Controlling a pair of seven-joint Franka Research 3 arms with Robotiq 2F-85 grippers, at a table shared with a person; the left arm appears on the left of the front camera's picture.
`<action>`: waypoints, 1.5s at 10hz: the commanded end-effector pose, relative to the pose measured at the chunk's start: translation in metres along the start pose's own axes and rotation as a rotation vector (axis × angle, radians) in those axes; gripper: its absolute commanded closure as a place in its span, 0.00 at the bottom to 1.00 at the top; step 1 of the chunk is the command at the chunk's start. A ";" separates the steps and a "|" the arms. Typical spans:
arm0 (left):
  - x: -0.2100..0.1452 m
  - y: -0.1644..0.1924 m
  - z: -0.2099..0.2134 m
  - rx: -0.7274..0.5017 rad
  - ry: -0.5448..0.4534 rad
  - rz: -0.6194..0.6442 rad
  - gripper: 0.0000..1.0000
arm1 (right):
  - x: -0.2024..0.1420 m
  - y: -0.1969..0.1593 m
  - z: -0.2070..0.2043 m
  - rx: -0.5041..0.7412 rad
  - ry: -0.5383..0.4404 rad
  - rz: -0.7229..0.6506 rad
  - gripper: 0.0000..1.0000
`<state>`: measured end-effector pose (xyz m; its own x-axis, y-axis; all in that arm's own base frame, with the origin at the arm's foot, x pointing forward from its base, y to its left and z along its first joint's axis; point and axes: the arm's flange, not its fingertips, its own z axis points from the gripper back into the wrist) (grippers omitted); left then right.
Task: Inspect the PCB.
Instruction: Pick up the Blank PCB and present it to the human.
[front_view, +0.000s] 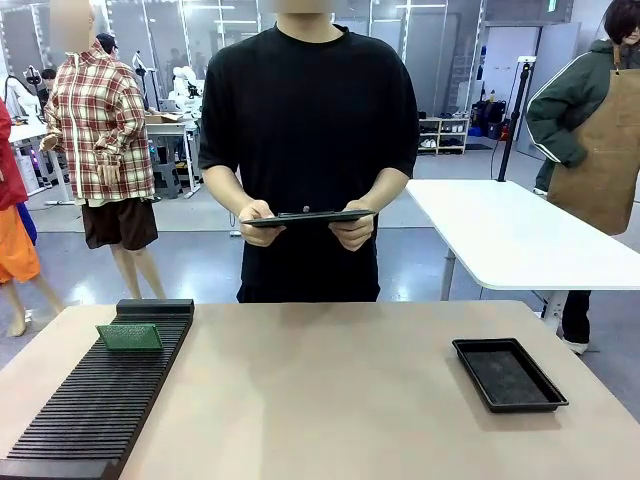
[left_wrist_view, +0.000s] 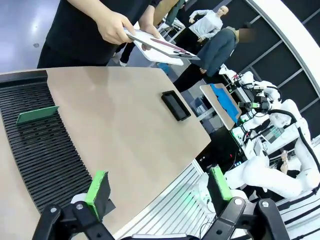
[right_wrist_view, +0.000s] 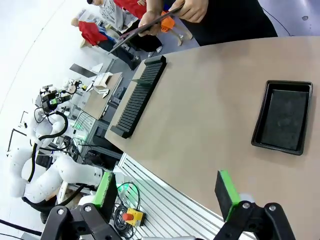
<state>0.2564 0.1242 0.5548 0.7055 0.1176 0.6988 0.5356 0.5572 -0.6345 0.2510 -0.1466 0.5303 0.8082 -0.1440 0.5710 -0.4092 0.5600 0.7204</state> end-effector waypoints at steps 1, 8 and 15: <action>0.002 -0.002 -0.001 -0.020 -0.002 -0.023 0.00 | 0.001 0.002 0.001 0.006 -0.004 0.014 0.00; 0.043 -0.041 -0.022 0.313 0.212 -0.307 0.00 | 0.001 0.002 0.001 0.006 -0.004 0.014 0.00; 0.114 -0.041 -0.167 0.649 1.028 -1.276 0.00 | 0.001 0.002 0.001 0.006 -0.004 0.014 0.00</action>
<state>0.3775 -0.0300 0.6089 0.3019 -0.9351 0.1856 0.8734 0.3493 0.3393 0.2491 -0.1450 0.5313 0.8130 -0.1457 0.5638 -0.3997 0.5645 0.7222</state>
